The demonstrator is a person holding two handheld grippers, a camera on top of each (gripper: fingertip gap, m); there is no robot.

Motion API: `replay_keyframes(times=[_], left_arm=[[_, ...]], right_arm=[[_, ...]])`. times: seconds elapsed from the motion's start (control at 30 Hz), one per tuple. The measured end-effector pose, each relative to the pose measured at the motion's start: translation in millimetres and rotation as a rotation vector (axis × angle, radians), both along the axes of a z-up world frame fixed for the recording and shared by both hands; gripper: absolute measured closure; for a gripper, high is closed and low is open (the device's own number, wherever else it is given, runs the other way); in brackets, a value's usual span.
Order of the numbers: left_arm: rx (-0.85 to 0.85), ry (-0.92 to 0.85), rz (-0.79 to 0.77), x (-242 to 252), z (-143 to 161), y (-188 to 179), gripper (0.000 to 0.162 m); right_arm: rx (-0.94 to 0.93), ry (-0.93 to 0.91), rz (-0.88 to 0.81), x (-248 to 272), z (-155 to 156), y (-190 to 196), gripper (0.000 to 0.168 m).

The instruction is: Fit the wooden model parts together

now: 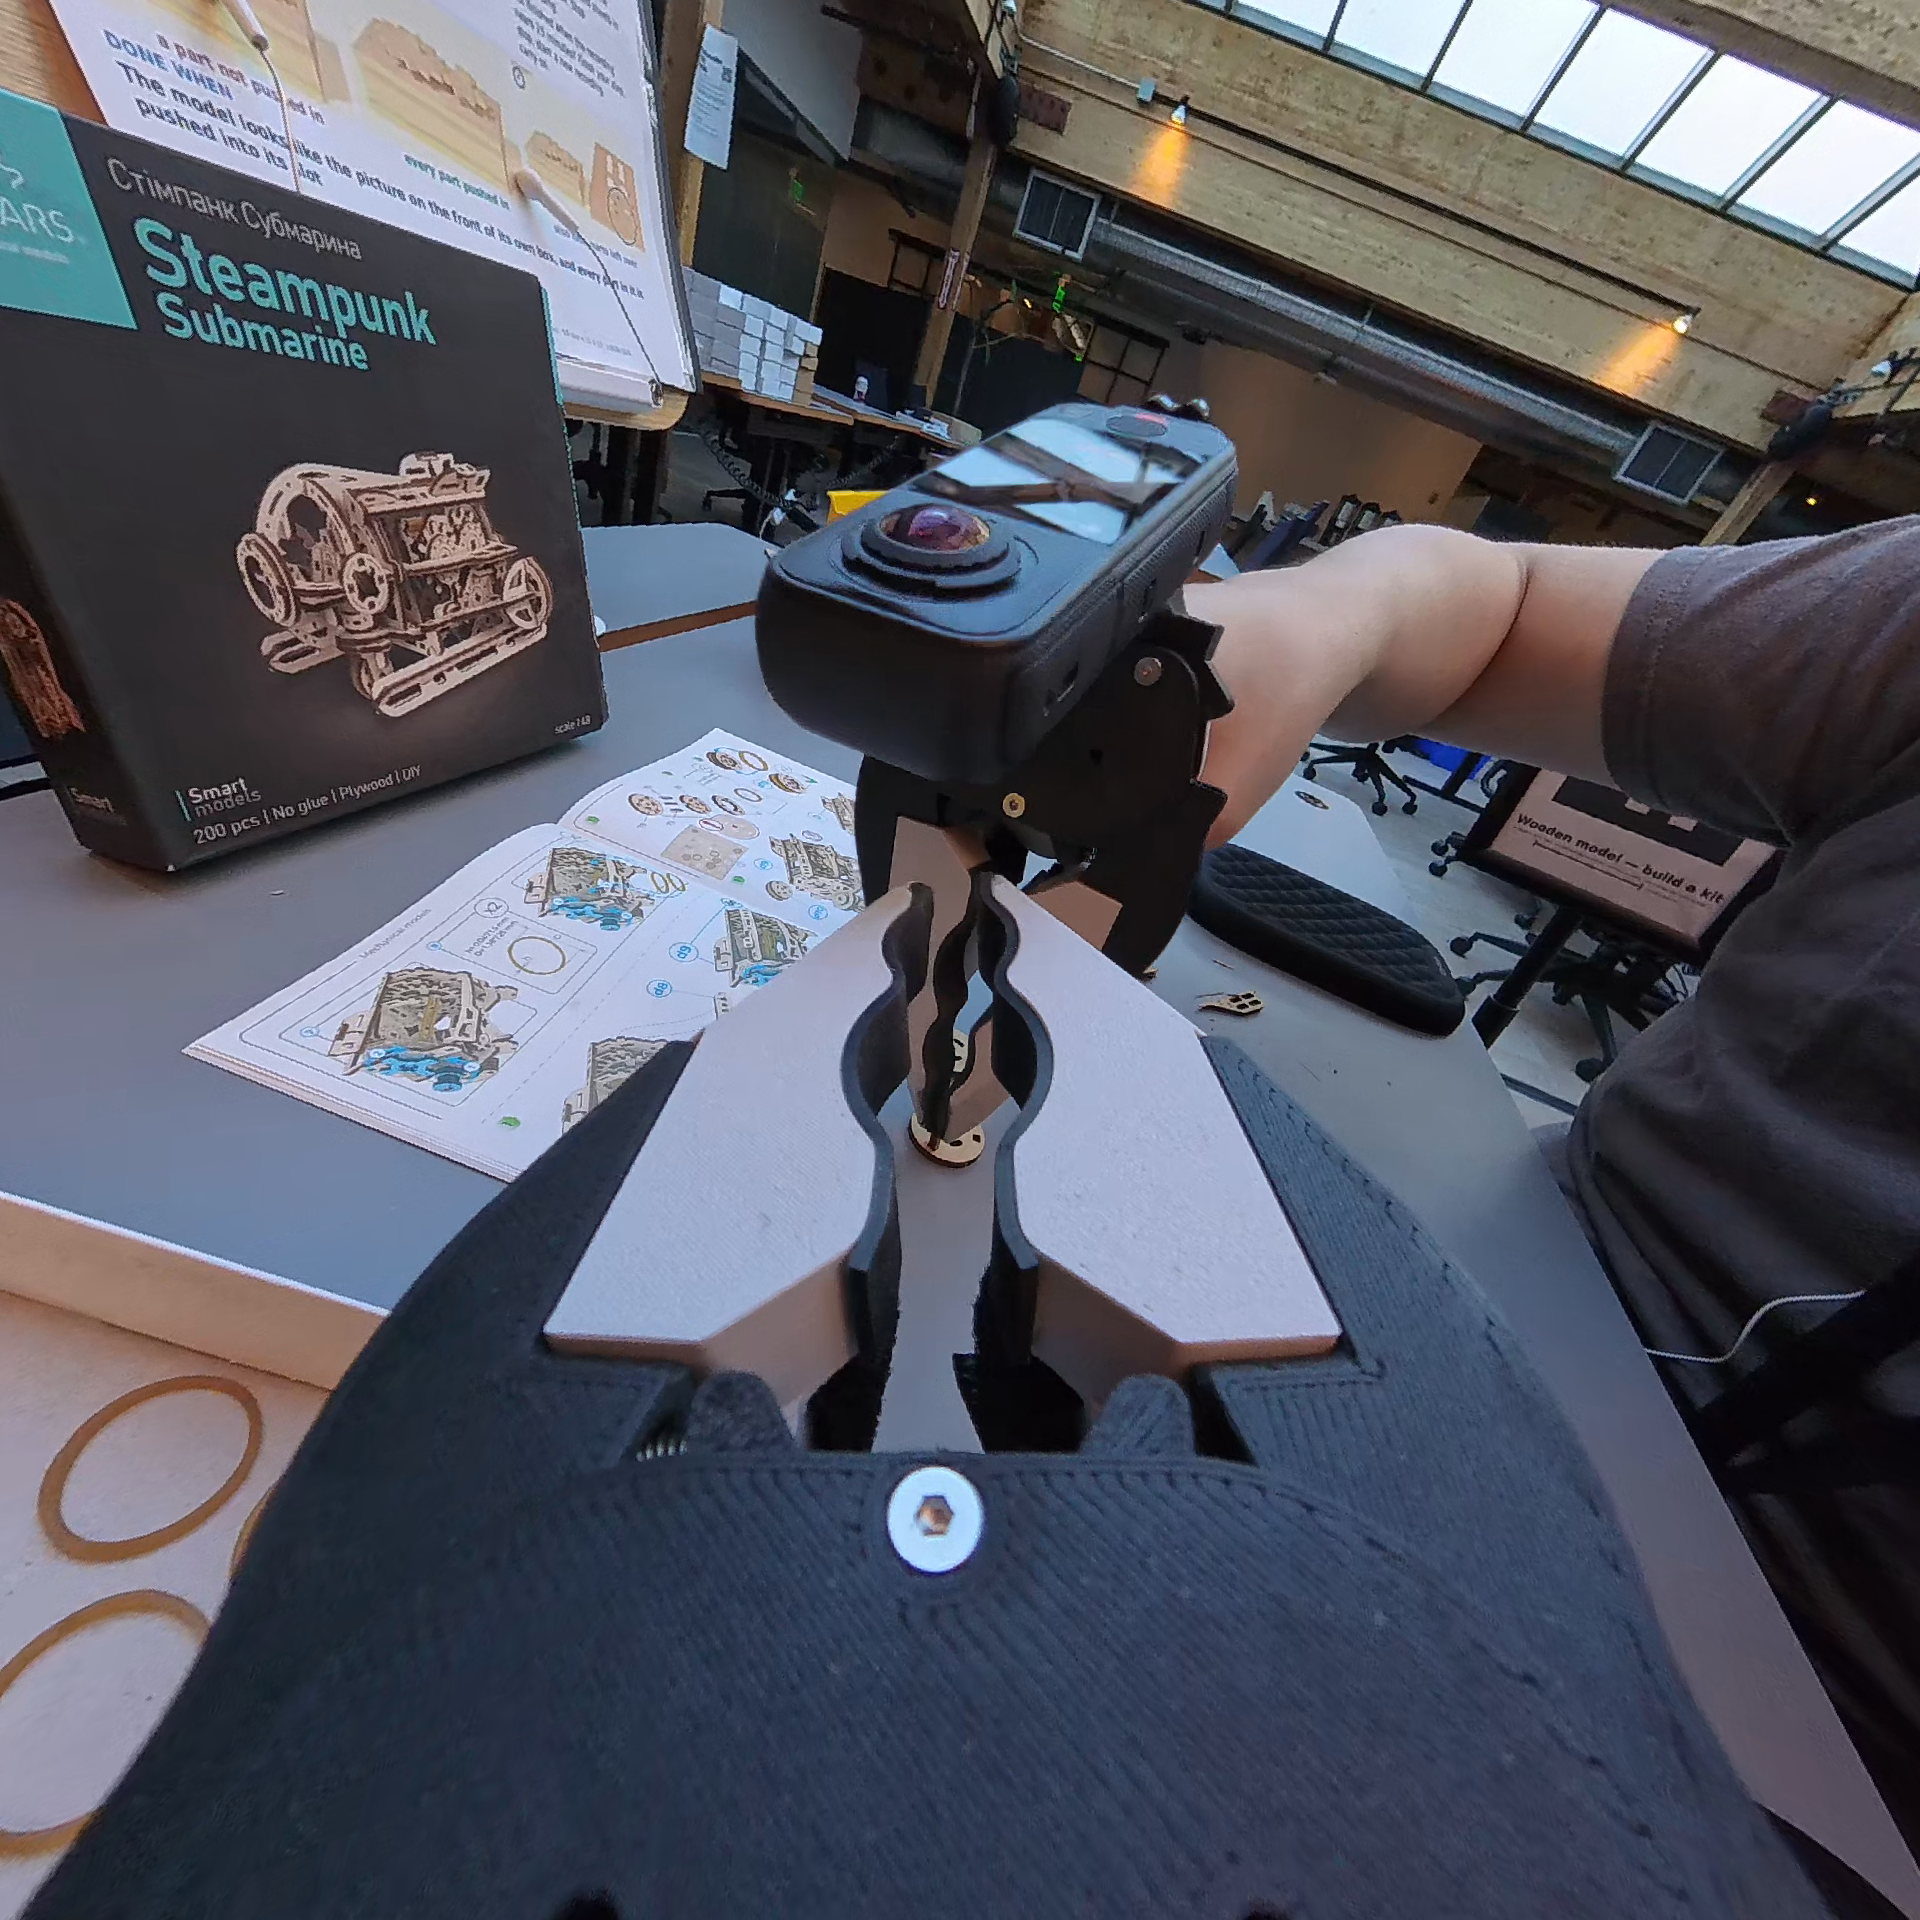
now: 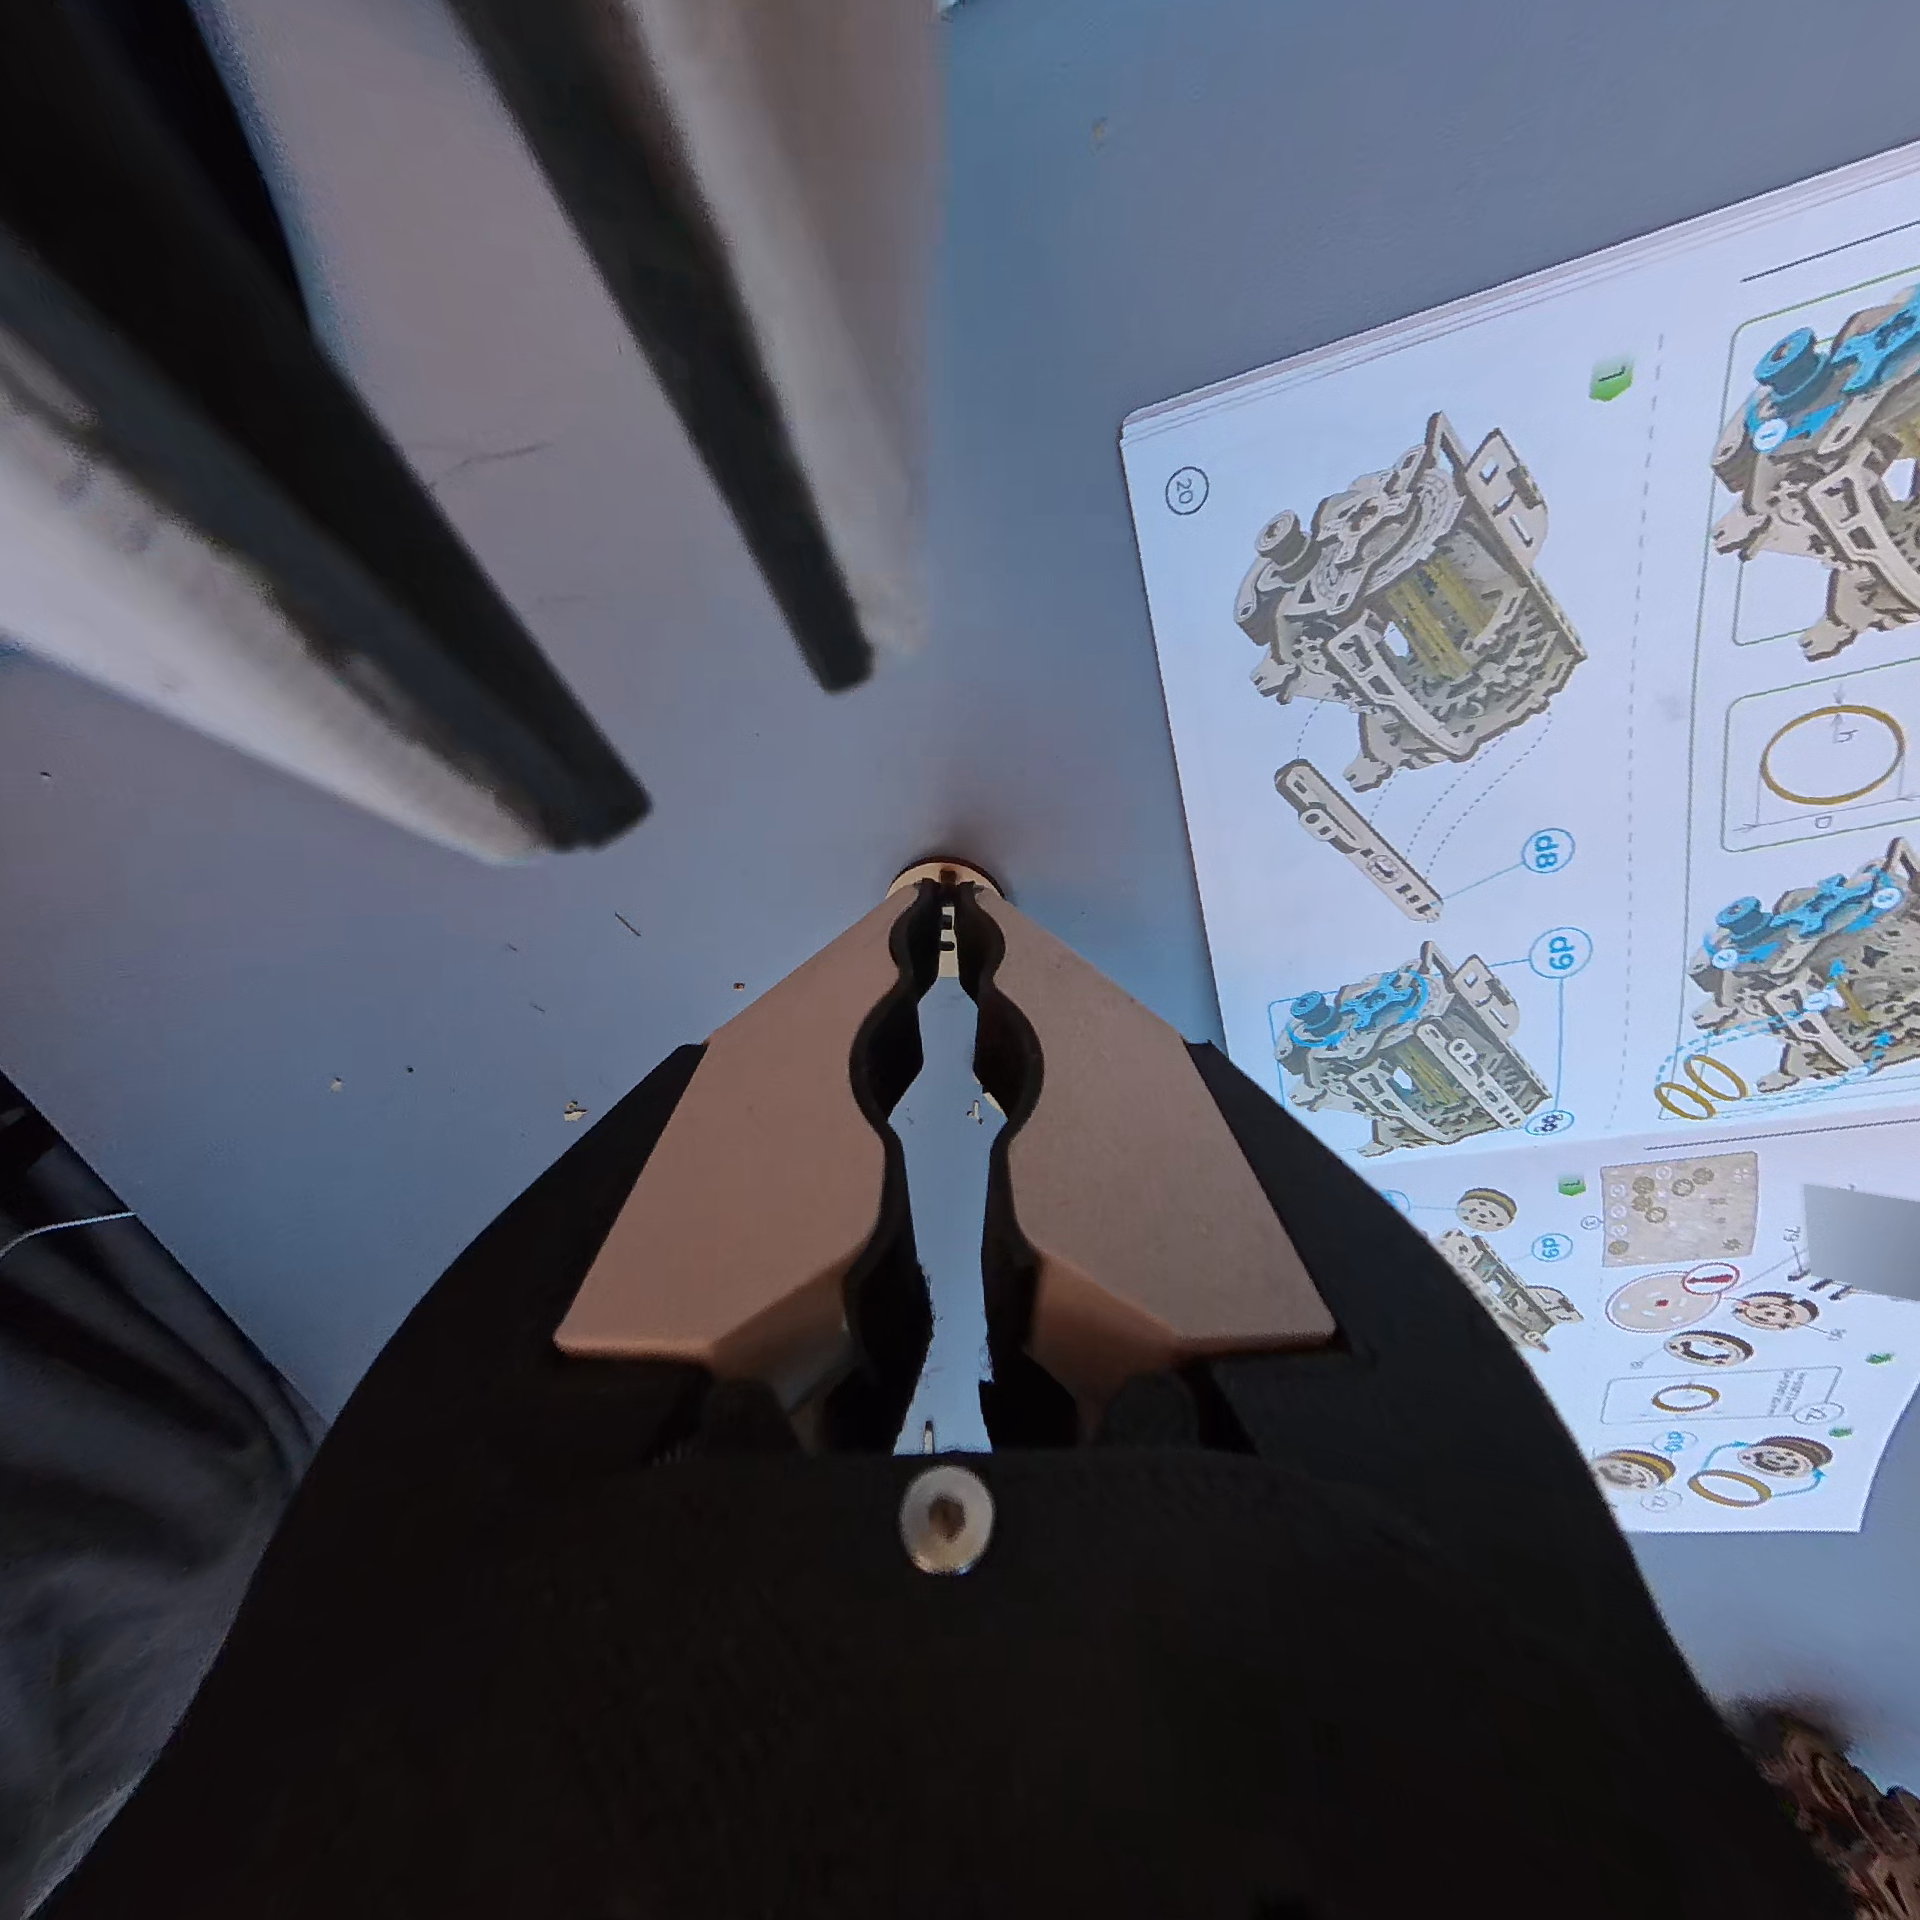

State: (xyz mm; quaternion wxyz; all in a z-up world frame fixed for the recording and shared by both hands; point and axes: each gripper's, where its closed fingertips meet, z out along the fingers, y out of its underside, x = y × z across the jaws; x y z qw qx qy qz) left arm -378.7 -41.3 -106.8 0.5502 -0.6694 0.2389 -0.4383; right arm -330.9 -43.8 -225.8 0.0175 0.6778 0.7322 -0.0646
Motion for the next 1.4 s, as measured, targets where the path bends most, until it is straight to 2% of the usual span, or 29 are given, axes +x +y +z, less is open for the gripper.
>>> replay_keyframes(times=[0.27, 0.57, 0.77, 0.93, 1.07, 1.17, 1.3, 1.4], left_arm=[[0.046, 0.009, 0.058, -14, 9, 1, 0.158], [0.011, 0.102, 0.103, -30, -2, 2, 0.152], [-0.036, 0.093, 0.117, -35, -13, 8, 0.152], [-0.028, 0.070, 0.120, -37, -9, 8, 0.152], [-0.029, 0.071, 0.120, -37, -10, 8, 0.152], [-0.034, 0.076, 0.113, -35, -11, 8, 0.151], [-0.037, 0.089, 0.111, -34, -13, 8, 0.151], [-0.037, 0.097, 0.112, -34, -14, 8, 0.151]], right_arm=[[0.118, -0.033, 0.073, 0, 0, 0, 0.168], [0.107, -0.052, 0.096, 0, -1, 0, 0.168], [0.102, -0.108, 0.118, 0, -1, 0, 0.168], [0.109, -0.111, 0.137, 0, -1, -1, 0.168], [0.048, -0.067, 0.109, 0, -1, -3, 0.166], [0.035, -0.028, 0.104, 0, 4, -4, 0.158], [0.080, 0.087, 0.110, -4, 19, 4, 0.152], [0.003, 0.271, 0.144, -8, 28, -4, 0.146]])
